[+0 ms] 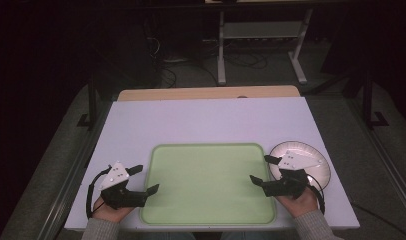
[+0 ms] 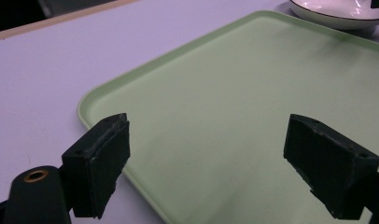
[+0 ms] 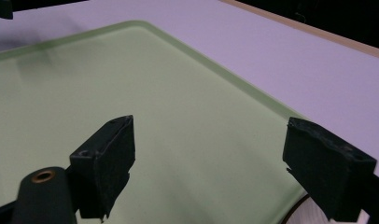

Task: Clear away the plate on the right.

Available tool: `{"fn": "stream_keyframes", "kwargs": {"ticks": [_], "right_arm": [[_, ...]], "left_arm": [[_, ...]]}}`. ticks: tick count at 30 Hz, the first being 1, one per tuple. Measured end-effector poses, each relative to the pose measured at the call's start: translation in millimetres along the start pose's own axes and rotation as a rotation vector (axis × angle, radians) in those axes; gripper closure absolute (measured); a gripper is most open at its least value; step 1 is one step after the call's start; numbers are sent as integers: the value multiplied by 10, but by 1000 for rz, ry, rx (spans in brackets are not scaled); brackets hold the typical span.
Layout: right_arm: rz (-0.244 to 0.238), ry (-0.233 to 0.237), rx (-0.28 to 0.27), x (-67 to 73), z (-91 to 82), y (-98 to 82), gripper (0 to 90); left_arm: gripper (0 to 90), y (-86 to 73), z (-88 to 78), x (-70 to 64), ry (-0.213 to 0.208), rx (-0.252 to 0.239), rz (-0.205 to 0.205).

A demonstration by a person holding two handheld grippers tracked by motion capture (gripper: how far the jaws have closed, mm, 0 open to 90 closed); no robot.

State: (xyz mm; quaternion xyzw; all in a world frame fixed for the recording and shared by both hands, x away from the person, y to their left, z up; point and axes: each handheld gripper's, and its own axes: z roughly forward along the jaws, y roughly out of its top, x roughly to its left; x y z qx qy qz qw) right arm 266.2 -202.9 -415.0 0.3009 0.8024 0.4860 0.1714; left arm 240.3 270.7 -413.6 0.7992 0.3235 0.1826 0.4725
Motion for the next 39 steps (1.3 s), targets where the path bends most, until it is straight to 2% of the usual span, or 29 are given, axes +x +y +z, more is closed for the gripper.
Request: {"fn": "stream_keyframes", "kwargs": {"ticks": [19,29,39], "right_arm": [[4,8,-28,0,-95,19,165],[3,16,-21,10,-118,21,165],[10,19,-32,13,-261,-6,165]], "left_arm": [[142,2,-4,-3,0,-1,2],[142,3,-10,0,-2,-3,1],[142,1,-20,9,-3,-9,-3]]}}
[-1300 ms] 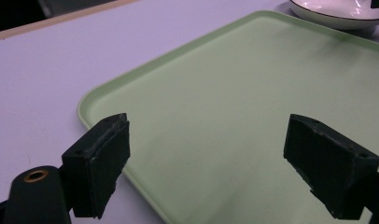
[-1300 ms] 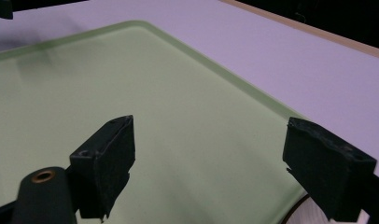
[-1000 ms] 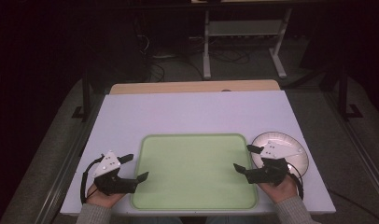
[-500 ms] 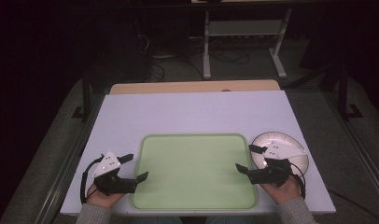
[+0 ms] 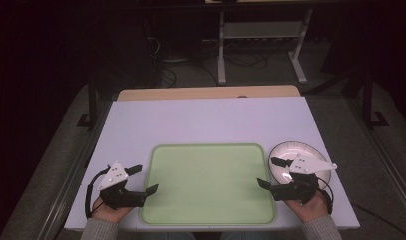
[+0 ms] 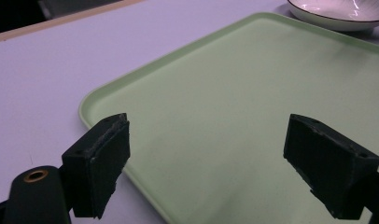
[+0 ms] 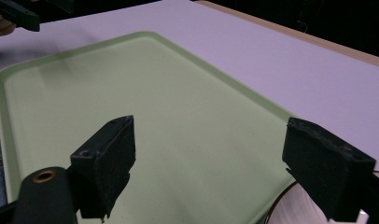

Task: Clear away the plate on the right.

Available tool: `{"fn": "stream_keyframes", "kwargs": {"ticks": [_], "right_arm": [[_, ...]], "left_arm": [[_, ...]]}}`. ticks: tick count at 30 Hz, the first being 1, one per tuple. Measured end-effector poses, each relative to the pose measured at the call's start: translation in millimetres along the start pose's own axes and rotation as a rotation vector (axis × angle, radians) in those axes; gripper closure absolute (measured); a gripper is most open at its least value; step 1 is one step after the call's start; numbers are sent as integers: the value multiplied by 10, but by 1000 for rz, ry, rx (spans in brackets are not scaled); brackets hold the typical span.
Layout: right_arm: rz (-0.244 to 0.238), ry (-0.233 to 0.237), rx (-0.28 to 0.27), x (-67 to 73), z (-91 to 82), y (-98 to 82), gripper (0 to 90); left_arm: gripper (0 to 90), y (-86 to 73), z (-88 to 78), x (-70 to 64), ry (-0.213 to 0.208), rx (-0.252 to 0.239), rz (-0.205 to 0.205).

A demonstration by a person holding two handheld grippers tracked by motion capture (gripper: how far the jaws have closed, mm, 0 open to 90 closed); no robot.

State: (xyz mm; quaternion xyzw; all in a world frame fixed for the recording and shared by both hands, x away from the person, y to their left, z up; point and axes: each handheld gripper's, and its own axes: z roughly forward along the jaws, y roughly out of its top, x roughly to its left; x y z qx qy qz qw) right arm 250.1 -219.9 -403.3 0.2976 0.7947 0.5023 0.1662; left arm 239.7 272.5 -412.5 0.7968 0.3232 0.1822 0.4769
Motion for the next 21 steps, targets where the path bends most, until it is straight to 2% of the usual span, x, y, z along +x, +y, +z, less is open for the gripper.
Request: {"fn": "stream_keyframes", "kwargs": {"ticks": [11,21], "right_arm": [[2,-12,9,-4,-155,-75,165],[29,-27,2,-13,-359,-165,166]], "left_arm": [[142,1,1,0,-3,0,1],[142,1,8,-3,-7,4,3]]}}
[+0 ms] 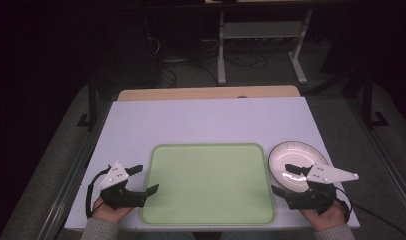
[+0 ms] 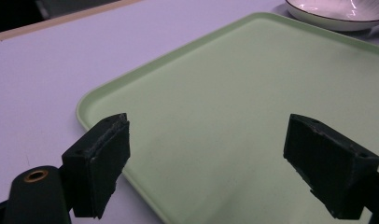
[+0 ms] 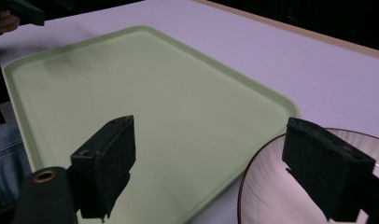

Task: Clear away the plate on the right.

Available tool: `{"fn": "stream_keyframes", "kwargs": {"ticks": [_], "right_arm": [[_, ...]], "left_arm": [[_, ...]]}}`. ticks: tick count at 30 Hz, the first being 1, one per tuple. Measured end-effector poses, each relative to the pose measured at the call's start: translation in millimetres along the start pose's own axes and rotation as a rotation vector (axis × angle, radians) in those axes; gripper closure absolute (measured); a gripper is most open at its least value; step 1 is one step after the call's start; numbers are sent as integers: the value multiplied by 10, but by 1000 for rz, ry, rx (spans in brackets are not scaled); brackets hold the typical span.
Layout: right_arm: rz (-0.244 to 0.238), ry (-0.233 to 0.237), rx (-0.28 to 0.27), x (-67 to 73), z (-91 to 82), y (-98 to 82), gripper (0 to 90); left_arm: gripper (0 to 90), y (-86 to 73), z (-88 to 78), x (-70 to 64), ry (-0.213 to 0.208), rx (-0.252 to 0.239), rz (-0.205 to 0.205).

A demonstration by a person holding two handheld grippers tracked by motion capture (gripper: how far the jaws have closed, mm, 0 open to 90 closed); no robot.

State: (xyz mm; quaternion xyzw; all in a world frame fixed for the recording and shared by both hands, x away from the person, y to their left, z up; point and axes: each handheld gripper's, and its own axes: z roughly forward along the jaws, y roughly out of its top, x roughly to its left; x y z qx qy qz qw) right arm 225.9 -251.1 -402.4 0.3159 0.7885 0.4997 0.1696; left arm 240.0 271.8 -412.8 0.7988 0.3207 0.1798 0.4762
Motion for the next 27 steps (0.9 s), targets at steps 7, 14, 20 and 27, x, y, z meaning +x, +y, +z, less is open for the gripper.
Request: {"fn": "stream_keyframes", "kwargs": {"ticks": [7,14,20,27], "right_arm": [[18,-11,-2,-29,-114,-61,167],[40,-27,-7,-70,-229,-121,167],[56,-48,-15,-107,-329,-174,167],[71,-76,-11,-146,-423,-229,167]], "left_arm": [[142,-1,6,-1,-3,2,1],[142,-1,7,-4,-5,3,0],[142,-2,8,-3,-7,4,2],[142,-1,10,-6,-8,6,2]]}}
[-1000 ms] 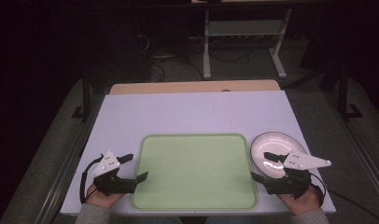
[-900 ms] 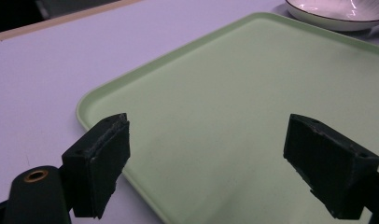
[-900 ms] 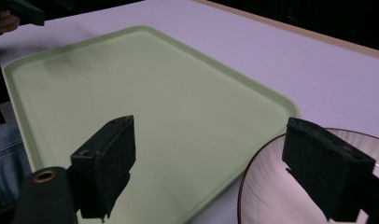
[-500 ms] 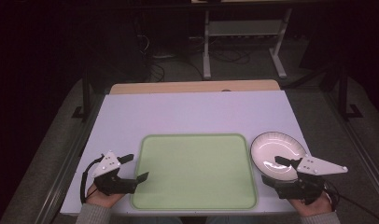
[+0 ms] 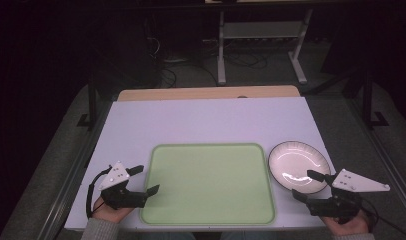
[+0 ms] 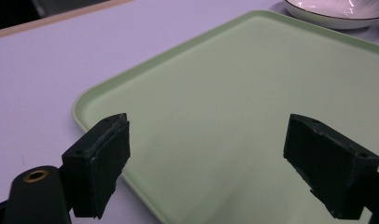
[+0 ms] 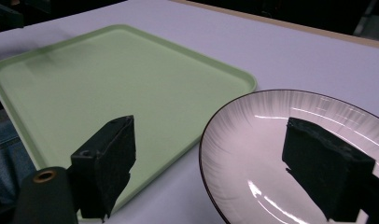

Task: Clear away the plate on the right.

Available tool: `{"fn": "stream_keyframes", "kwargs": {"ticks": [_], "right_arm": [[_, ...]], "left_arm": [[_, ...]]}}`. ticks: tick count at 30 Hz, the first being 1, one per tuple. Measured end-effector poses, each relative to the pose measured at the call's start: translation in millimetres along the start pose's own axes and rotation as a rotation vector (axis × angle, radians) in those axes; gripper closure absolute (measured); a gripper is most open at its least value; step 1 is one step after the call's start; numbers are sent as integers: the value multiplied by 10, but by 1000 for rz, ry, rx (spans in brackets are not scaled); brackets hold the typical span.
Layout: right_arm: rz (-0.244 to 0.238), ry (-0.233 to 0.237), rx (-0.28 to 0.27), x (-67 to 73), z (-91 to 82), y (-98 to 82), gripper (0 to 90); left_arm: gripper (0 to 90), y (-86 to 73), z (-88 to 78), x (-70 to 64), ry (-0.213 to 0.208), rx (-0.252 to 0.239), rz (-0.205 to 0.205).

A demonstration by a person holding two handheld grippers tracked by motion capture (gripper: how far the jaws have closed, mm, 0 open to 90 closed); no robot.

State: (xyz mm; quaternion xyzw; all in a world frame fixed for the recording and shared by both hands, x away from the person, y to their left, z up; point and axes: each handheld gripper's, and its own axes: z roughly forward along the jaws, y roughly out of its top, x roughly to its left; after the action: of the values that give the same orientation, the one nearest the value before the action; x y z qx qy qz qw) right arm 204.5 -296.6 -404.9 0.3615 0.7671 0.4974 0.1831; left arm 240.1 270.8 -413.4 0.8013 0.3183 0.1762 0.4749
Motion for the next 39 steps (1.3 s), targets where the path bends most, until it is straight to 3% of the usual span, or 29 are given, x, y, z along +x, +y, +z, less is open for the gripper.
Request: {"fn": "stream_keyframes", "kwargs": {"ticks": [28,39], "right_arm": [[48,-79,26,-241,-157,-125,166],[92,-142,57,-507,-273,-193,167]], "left_arm": [[143,-2,11,-3,-4,2,-1],[143,-1,11,-1,1,3,-1]]}}
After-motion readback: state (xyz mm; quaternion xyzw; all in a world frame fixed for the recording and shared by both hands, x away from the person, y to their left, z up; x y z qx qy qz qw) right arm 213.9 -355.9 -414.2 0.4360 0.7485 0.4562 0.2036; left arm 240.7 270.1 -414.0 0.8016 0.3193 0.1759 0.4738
